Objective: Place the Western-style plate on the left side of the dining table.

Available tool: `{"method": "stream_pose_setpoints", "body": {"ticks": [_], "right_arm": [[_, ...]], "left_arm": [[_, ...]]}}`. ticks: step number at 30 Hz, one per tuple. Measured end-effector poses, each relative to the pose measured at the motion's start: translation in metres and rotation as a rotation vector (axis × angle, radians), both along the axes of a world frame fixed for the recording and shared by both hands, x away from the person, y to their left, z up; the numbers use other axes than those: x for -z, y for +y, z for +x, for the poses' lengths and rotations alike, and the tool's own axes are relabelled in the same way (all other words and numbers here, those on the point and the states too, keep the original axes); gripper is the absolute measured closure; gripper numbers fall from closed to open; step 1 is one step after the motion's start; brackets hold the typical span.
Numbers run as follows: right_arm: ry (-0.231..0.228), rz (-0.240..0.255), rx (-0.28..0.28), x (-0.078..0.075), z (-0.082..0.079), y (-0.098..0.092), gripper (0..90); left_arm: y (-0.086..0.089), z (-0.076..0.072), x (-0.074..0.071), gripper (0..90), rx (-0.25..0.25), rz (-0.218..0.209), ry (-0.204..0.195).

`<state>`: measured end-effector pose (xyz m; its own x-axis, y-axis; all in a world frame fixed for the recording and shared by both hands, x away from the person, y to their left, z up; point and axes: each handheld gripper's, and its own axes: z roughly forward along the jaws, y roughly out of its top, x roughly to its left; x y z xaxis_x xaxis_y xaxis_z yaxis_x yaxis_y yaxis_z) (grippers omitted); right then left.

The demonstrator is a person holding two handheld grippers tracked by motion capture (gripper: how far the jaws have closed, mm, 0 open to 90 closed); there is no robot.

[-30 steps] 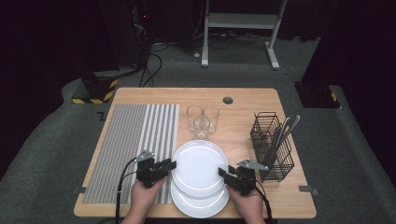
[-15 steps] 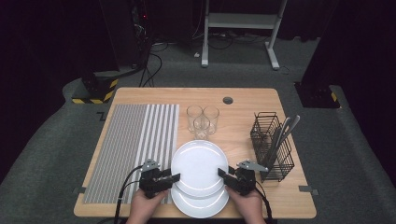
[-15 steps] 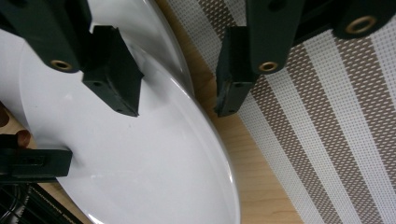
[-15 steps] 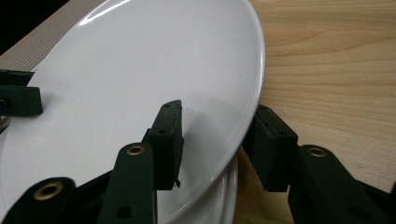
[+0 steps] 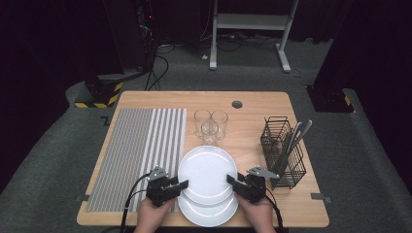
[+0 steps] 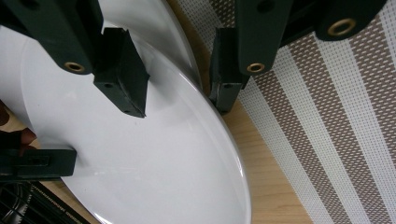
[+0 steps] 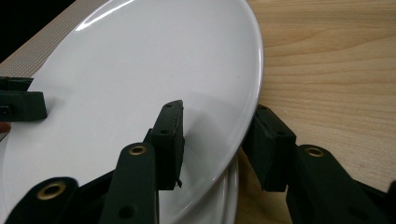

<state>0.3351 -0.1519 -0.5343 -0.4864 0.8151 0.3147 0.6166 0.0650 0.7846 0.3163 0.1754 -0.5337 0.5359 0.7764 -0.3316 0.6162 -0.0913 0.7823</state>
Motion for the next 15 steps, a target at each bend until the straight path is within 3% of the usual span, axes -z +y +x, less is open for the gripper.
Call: {"method": "stream_pose_setpoints", "body": {"ticks": [15], "right_arm": [[-0.046,0.027,0.029,-0.007,-0.002,0.003,64.3]], "left_arm": [[-0.003,-0.002,-0.012,62.2,-0.034,0.016,-0.074]]}}
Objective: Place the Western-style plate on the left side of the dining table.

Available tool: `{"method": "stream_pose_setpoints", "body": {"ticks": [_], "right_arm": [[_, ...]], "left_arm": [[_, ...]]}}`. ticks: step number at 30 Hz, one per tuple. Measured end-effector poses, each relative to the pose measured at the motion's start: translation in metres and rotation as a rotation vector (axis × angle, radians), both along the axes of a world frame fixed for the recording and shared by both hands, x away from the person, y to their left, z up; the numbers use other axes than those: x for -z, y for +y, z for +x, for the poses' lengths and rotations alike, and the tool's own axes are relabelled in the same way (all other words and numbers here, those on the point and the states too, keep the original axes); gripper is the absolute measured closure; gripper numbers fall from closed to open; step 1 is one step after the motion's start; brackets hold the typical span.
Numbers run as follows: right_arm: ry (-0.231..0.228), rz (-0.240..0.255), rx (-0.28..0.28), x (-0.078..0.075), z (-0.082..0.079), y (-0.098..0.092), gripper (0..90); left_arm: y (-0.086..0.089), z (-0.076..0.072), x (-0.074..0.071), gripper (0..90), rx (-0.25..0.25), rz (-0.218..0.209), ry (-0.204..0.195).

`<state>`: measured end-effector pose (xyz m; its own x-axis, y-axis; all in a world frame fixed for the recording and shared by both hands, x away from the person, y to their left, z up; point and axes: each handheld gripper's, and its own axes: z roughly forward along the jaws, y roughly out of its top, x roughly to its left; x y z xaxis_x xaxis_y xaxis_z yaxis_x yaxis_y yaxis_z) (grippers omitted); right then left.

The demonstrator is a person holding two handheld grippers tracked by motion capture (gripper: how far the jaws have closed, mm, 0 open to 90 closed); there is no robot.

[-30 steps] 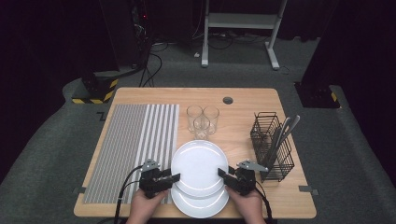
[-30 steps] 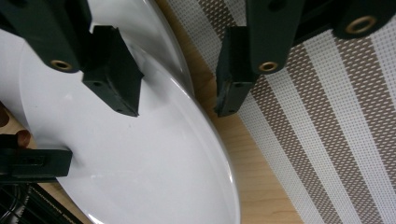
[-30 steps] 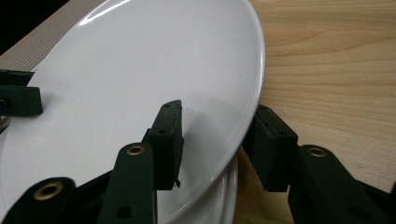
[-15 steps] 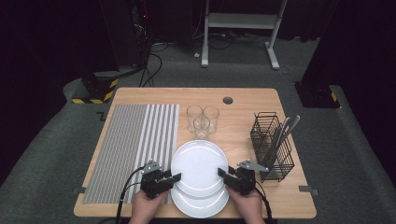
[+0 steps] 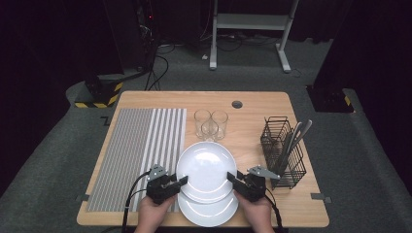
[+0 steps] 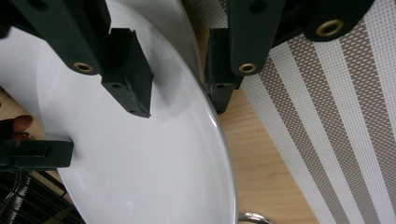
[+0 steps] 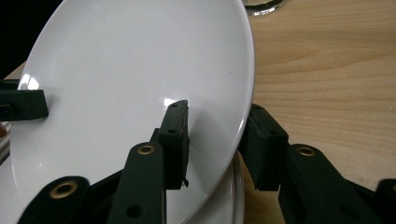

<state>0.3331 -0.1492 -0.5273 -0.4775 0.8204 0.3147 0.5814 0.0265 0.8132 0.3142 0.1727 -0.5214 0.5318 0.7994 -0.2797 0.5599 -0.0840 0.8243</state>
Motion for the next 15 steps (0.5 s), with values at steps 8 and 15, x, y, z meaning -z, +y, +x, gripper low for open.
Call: {"method": "stream_pose_setpoints", "body": {"ticks": [8,15], "right_arm": [[-0.031,0.038,0.020,-0.009,-0.002,-0.007,69.7],[-0.088,0.056,0.039,-0.019,-0.004,-0.012,73.1]], "left_arm": [[-0.004,0.002,-0.011,64.5,0.010,0.033,-0.028],[-0.007,0.009,-0.015,66.9,0.008,0.020,-0.070]]}}
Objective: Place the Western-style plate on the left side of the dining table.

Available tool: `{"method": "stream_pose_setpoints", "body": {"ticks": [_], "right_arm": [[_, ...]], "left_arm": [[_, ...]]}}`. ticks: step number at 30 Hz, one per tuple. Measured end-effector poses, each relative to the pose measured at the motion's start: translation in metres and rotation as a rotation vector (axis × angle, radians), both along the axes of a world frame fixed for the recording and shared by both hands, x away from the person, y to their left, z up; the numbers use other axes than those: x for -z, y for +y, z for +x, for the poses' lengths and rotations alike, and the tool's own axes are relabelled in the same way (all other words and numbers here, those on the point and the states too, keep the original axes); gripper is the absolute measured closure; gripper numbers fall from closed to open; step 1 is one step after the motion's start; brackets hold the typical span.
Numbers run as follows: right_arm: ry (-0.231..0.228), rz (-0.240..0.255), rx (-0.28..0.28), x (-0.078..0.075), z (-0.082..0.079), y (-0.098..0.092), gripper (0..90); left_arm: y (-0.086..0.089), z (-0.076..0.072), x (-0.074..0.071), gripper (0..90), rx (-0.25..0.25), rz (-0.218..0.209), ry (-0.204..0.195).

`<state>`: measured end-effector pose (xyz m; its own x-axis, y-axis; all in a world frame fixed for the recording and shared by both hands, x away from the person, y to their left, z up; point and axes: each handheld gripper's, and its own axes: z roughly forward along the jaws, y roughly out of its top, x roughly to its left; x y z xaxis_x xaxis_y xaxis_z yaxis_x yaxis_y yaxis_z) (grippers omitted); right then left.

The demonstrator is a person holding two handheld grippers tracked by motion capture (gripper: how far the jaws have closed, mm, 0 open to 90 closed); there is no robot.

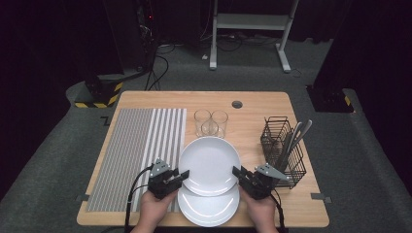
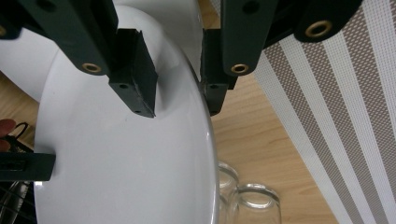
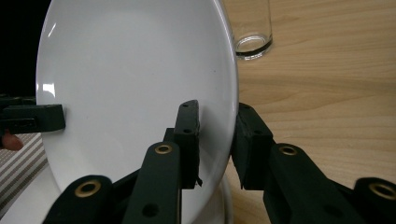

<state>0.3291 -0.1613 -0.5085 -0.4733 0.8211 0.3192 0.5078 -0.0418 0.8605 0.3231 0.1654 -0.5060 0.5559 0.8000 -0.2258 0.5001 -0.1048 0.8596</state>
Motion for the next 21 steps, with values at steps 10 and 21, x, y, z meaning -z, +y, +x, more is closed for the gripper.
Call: {"method": "stream_pose_setpoints", "body": {"ticks": [10,21], "right_arm": [[-0.016,-0.036,-0.002,-0.0043,0.0028,0.0024,72.9],[-0.021,-0.028,0.005,-0.0063,0.0031,0.0074,73.4]], "left_arm": [[0.0022,0.0002,0.0100,67.8,-0.024,-0.084,-0.020],[0.0087,0.0001,0.0064,69.7,-0.025,-0.104,-0.040]]}}
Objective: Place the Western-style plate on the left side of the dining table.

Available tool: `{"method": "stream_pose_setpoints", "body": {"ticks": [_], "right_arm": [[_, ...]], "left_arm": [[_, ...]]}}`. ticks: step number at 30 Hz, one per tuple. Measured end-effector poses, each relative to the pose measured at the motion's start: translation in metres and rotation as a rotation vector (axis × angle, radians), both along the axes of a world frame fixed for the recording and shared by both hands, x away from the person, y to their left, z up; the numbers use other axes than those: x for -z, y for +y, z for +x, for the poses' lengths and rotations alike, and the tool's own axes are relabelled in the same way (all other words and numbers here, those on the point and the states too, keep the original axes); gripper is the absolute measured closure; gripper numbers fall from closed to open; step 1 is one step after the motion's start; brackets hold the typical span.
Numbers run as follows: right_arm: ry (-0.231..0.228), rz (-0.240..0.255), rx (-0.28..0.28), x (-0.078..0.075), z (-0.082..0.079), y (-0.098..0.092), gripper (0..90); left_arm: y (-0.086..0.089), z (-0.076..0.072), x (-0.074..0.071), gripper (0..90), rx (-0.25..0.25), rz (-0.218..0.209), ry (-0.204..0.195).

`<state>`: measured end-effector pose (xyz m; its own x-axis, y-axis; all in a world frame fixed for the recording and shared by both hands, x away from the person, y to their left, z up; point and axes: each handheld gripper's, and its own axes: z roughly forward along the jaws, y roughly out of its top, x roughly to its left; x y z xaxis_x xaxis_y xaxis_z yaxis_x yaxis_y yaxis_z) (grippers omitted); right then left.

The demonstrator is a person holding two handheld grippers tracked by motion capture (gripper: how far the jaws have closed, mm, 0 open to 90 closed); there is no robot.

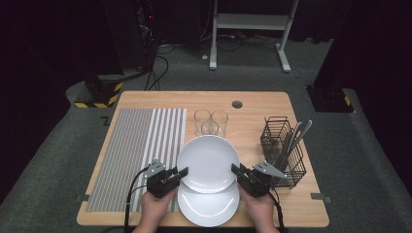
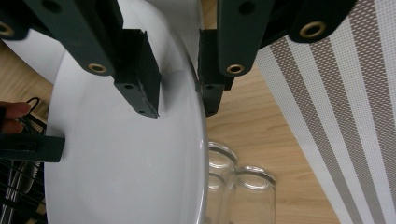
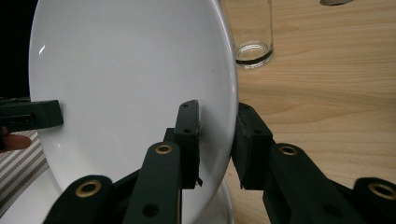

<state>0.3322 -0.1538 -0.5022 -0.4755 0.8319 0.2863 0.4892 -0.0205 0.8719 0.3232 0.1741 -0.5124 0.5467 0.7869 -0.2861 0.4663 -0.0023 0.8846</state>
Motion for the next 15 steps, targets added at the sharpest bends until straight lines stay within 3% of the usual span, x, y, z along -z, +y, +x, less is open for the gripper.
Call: {"method": "stream_pose_setpoints", "body": {"ticks": [15], "right_arm": [[-0.022,0.013,-0.009,-0.013,0.000,0.008,74.7]], "left_arm": [[0.010,-0.002,-0.010,71.2,-0.014,-0.035,-0.031]]}}
